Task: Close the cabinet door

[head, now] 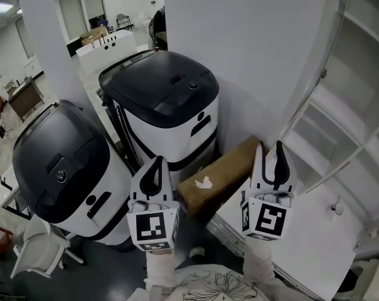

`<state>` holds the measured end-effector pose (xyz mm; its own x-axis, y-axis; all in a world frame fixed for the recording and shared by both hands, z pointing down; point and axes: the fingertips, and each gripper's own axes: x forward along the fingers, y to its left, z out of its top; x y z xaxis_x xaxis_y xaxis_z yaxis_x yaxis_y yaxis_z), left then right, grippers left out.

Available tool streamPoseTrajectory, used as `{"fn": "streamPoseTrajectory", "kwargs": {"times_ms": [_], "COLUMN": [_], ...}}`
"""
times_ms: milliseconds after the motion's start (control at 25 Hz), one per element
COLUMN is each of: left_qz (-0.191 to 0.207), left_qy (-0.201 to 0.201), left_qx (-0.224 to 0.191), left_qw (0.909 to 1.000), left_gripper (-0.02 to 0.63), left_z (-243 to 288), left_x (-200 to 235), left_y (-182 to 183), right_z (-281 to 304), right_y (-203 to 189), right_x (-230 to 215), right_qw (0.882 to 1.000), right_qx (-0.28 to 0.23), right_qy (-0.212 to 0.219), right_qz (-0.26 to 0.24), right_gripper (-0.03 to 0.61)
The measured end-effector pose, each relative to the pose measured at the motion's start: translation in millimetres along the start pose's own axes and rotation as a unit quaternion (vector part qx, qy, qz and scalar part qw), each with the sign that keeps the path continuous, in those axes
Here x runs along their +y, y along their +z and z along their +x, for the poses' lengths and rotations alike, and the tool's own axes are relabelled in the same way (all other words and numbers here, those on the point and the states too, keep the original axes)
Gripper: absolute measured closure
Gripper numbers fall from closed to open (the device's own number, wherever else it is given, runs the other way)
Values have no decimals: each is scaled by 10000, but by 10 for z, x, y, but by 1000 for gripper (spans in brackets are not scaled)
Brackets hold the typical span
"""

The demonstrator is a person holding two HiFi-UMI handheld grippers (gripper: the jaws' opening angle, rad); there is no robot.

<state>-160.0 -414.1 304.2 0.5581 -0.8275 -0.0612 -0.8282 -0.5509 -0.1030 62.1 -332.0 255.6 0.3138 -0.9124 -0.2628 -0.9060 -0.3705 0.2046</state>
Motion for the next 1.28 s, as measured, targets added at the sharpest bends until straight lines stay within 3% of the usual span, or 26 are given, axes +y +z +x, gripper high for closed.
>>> {"fn": "streamPoseTrajectory", "kwargs": {"times_ms": [520,1280], "left_qz": [45,31], "left_qy": [-282,-690], "left_qx": [-78,-100], "left_qw": [9996,9976], "left_gripper": [609,609], "left_z": [286,354], "left_x": [-40,-439], "left_y": [-12,-17], "right_z": [114,-64], "right_y": [-13,-30], "right_x": [-70,-218], "right_qw": [9985,9993], "right_qx": [49,38], "right_qy": [-361,-324], "right_qz": [-405,-155], "right_gripper": [437,443]}}
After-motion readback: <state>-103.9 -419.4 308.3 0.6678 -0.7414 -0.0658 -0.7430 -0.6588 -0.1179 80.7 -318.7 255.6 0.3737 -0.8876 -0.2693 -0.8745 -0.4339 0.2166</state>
